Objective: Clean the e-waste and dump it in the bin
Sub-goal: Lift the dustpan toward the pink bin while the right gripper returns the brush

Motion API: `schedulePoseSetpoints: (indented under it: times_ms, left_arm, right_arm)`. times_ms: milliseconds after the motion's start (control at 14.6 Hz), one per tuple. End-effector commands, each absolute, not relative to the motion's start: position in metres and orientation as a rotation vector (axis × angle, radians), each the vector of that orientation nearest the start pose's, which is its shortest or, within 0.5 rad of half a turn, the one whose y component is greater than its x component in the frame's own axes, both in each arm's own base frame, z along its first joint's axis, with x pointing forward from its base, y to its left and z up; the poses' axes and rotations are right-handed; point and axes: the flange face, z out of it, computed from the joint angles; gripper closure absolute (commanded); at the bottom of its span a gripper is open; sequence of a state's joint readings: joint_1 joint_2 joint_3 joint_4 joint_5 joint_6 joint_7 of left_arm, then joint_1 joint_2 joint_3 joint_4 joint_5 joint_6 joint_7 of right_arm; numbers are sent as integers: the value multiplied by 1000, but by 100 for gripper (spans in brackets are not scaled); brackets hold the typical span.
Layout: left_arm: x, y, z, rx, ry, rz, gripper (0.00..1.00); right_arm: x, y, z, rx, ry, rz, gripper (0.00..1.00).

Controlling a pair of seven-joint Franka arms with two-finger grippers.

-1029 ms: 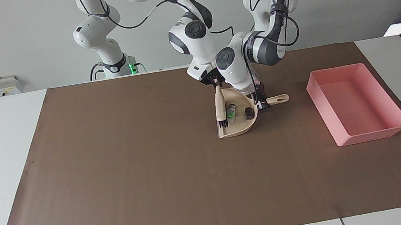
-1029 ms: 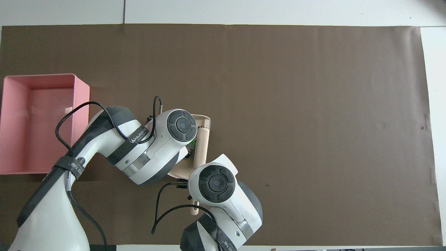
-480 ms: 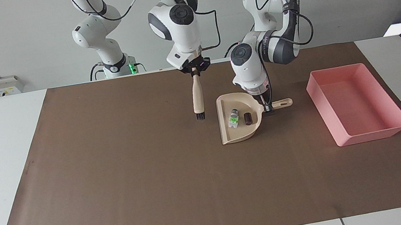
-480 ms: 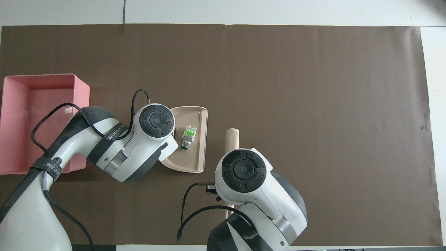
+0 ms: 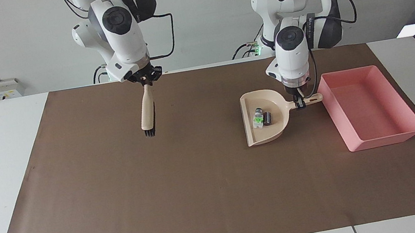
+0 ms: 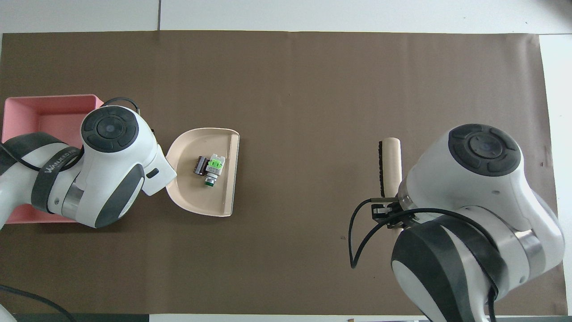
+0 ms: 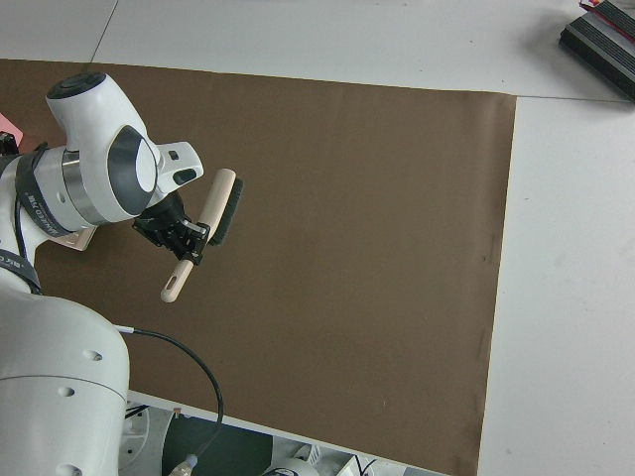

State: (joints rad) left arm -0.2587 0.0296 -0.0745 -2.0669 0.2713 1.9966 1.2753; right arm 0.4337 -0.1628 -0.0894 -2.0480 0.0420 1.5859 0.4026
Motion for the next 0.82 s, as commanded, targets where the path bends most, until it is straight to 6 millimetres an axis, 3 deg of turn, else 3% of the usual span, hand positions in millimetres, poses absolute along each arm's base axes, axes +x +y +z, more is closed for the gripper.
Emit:
schedulePoseSetpoints:
  times_ms: [0,69,206,412,549,755]
  left_arm:
    - [529,-139,438,-1940,2302,256,100]
    - [535,-125,443,-1954,2314,246,100]
    - [546,-94,457,-1996,2344,198,100]
    - [561,-47,471,-2081,2396,117,100]
    - [564,1,475,-2162,2437,8,100]
    - [563,69,484,-2230,2487,-149,100]
  right_arm:
    - [454,111,483,-3185,-4,486,100]
    - [460,85,480,-3191,-39,484,100]
    - [466,56,472,-3222,-94,466,100]
    - [467,44,465,-3248,-132,454,100]
    - [472,39,462,-3284,-150,426,100]
    - [482,0,445,-3265,-142,447,100]
